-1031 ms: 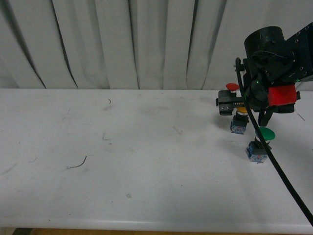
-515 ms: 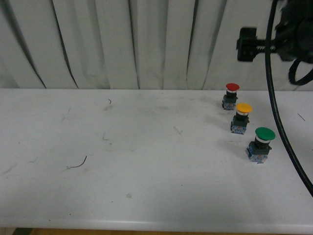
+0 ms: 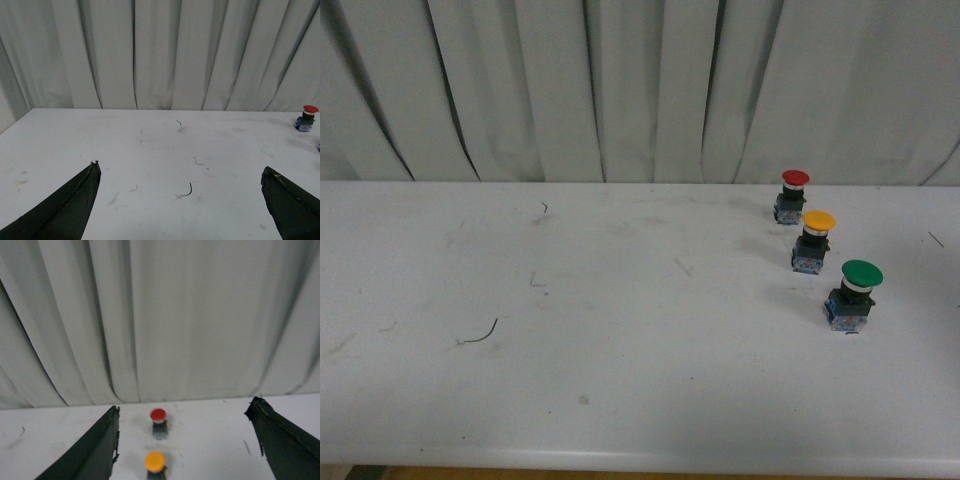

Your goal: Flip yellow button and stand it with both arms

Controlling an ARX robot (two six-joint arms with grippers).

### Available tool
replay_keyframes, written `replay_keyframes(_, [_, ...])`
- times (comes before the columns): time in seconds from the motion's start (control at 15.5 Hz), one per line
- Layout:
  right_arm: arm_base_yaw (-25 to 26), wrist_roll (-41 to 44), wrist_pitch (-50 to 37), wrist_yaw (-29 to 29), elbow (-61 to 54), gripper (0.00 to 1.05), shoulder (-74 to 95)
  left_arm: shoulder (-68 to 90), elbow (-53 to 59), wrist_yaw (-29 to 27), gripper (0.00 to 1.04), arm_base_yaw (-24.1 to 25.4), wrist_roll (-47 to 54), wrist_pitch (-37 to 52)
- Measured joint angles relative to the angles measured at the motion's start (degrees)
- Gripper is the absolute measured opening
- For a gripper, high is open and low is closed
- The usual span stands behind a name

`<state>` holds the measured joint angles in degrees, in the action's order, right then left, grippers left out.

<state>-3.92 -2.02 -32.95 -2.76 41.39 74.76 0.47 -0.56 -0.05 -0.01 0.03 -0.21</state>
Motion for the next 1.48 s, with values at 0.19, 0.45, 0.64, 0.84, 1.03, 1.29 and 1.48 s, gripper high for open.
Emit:
replay_keyframes(0.19, [0.70,1.20,4.70,-0.44,-19.45,0.47,-22.45,0.00,0.00,0.02,0.98,0.00,0.00,0.00])
replay_keyframes(0.45, [3.96,1.77,3.72,2.71,-29.42,0.02,-33.22,0.00,0.00,0.00,0.98,0.00,0.00,0.02])
replay_keyframes(0.64, [3.93,1.81,4.70,2.73,-33.42,0.02,-38.69,0.00,0.00,0.00,0.98,0.00,0.00,0.00])
replay_keyframes(0.84, [3.93,1.84,7.45,2.73,-36.33,0.02,-44.02,0.00,0.00,0.00,0.98,0.00,0.00,0.00])
replay_keyframes(1.03, [3.93,1.84,10.67,2.71,-38.16,0.02,-49.03,0.00,0.00,0.00,0.98,0.00,0.00,0.00])
replay_keyframes(1.29, [3.93,1.86,13.31,2.73,-40.74,0.02,-54.49,0.00,0.00,0.00,0.98,0.00,0.00,0.00])
replay_keyframes(1.48, [3.93,1.86,17.07,2.71,-40.74,0.02,-59.12,0.00,0.00,0.00,0.98,0.00,0.00,0.00])
